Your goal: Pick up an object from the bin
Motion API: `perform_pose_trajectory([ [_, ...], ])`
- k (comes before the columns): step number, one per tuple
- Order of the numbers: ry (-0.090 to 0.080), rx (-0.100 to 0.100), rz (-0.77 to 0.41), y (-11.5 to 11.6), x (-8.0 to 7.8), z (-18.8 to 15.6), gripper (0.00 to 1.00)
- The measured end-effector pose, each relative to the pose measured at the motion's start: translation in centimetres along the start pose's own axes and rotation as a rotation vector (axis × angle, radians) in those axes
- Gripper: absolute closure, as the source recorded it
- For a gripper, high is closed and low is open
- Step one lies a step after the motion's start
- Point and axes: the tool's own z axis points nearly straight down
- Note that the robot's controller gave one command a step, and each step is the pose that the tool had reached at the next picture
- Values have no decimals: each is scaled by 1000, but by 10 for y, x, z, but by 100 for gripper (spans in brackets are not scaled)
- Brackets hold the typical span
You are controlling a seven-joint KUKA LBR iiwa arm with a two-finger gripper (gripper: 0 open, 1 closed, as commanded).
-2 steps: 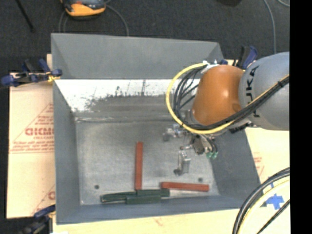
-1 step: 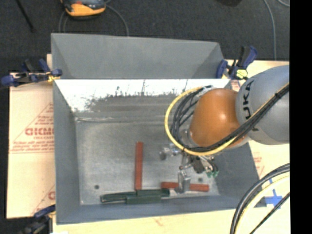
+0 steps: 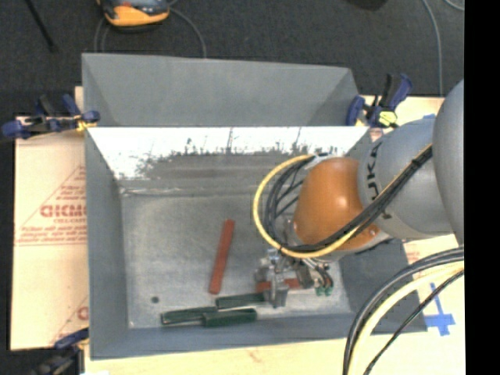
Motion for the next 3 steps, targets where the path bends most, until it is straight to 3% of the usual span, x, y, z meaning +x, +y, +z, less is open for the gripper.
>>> perform_pose_trajectory([
  [1, 0, 0, -1, 0, 0, 0, 100],
  [2, -10, 1, 22, 10, 2, -144, 100],
  [3, -8, 2, 20, 10, 2, -143, 0],
])
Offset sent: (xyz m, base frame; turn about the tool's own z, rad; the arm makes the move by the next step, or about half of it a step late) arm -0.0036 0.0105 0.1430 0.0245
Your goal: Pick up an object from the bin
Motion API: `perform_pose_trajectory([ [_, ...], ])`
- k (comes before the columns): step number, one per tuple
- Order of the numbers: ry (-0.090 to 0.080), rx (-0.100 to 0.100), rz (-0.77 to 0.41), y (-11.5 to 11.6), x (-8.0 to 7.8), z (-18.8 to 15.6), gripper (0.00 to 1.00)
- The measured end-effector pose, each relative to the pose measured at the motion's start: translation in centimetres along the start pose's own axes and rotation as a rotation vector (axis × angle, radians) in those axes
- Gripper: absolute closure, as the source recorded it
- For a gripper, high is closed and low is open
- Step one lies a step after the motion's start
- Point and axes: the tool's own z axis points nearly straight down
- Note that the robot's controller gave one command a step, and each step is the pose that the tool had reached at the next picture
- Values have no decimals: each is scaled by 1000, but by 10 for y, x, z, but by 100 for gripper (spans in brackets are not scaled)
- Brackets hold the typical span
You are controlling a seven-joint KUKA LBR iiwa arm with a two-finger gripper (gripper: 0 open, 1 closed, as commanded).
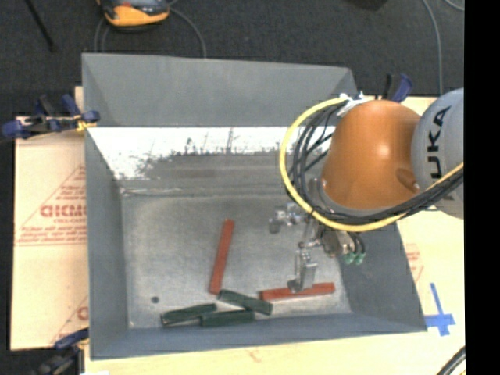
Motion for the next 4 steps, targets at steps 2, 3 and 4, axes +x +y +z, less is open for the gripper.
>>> perform_pose_trajectory([
  [2, -8, 0, -76, -14, 4, 23, 0],
  [3, 4, 0, -331, -28, 4, 60, 0],
  [4, -4, 1, -323, -30, 11, 145, 100],
])
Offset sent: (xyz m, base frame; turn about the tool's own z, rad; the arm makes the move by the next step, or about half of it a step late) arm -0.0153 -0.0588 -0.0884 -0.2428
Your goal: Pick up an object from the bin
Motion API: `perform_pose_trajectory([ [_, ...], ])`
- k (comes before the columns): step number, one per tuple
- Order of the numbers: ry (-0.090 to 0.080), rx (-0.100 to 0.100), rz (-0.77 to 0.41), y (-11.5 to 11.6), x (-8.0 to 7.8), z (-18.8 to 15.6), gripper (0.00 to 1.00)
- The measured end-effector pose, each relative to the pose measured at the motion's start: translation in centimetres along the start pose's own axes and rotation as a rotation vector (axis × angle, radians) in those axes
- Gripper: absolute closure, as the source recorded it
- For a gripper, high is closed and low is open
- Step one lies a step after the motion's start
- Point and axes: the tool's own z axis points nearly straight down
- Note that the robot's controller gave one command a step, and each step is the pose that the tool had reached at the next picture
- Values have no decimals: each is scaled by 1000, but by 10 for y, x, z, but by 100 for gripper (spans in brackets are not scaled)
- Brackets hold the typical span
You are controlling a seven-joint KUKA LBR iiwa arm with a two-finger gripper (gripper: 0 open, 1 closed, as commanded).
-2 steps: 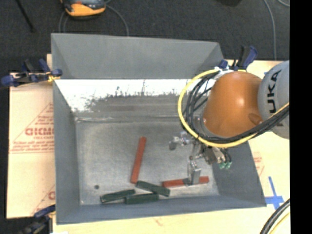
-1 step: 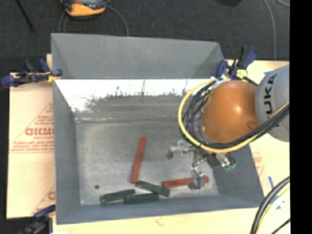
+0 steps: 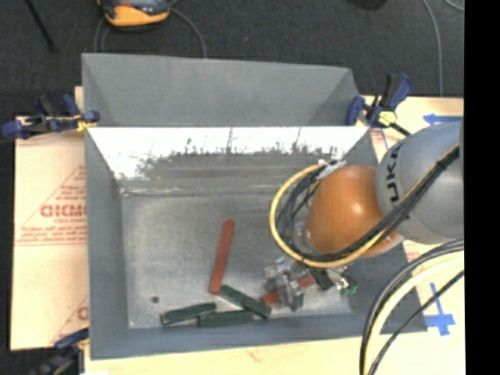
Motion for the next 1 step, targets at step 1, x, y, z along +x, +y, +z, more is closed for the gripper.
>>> perform_pose_trajectory([
  [1, 0, 0, -1, 0, 0, 0, 100],
])
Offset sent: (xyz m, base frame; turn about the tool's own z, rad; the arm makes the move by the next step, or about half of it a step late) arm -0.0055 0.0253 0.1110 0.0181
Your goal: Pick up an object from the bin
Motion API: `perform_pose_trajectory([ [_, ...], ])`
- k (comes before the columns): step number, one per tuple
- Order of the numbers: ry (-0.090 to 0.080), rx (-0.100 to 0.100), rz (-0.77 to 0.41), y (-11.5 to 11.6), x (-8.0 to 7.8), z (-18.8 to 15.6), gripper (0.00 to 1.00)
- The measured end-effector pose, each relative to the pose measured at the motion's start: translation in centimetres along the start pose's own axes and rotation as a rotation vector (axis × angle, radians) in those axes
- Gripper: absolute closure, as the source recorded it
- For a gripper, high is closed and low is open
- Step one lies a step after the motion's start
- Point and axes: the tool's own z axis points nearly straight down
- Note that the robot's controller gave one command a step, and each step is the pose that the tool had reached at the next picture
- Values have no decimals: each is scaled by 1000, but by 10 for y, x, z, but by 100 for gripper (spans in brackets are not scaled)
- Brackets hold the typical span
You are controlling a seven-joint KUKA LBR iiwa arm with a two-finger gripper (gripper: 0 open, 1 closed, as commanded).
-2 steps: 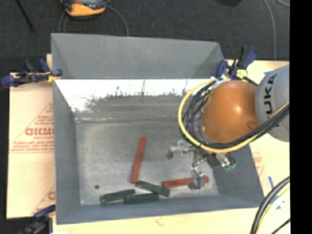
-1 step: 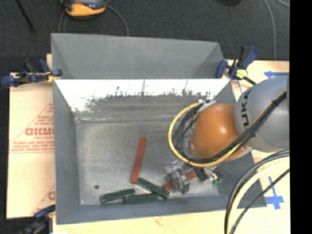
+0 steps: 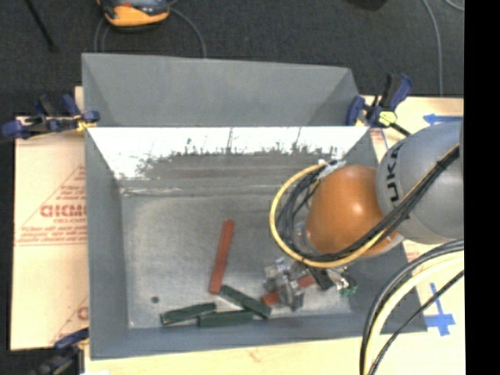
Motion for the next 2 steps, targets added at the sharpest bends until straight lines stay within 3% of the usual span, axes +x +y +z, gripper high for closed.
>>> perform_pose_trajectory([
  [1, 11, -5, 10, 13, 0, -52, 100],
  [2, 2, -1, -125, 11, -7, -84, 100],
])
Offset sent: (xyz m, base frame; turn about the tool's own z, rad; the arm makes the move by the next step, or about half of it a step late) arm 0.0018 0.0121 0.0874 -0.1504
